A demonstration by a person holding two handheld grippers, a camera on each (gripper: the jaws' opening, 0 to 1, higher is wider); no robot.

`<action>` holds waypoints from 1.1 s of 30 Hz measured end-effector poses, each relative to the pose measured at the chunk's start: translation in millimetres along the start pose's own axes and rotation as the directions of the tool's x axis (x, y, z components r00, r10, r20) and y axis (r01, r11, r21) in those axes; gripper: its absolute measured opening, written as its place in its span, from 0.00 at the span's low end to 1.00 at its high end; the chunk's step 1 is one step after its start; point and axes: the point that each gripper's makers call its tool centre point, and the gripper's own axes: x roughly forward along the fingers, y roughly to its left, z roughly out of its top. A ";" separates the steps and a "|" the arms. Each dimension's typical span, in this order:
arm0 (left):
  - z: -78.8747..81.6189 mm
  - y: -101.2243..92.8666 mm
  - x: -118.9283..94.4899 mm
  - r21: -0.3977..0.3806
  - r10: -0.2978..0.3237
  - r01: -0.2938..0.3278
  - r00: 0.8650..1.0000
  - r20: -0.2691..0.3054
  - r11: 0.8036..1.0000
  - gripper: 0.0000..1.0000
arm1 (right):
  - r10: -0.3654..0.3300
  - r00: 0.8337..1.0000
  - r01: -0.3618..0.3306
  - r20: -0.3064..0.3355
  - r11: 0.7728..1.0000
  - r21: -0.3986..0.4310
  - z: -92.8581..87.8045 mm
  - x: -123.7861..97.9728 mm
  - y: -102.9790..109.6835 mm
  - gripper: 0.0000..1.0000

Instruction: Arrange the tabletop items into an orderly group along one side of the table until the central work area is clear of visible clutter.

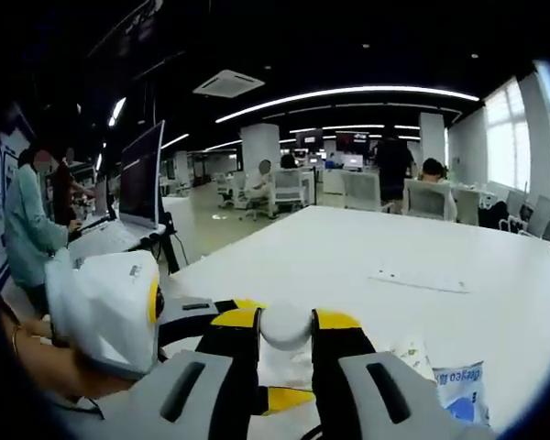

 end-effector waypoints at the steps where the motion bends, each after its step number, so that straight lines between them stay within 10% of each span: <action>1: 1.1 -0.7 0.6 0.003 -0.005 0.005 1.000 0.007 1.000 0.56 | -0.002 1.000 0.002 0.001 1.000 0.008 0.7 1.1 -0.3 0.17; 10: 3.2 -19.5 4.0 -0.018 -0.102 0.103 0.995 0.017 0.995 0.36 | -0.010 1.000 0.010 -0.008 1.000 0.009 0.7 1.9 -3.8 0.17; 33: -3.2 -17.8 -11.3 0.025 -0.257 0.258 0.965 -0.052 0.966 0.33 | 0.080 0.994 -0.086 -0.067 0.993 -0.080 1.8 4.6 12.5 0.17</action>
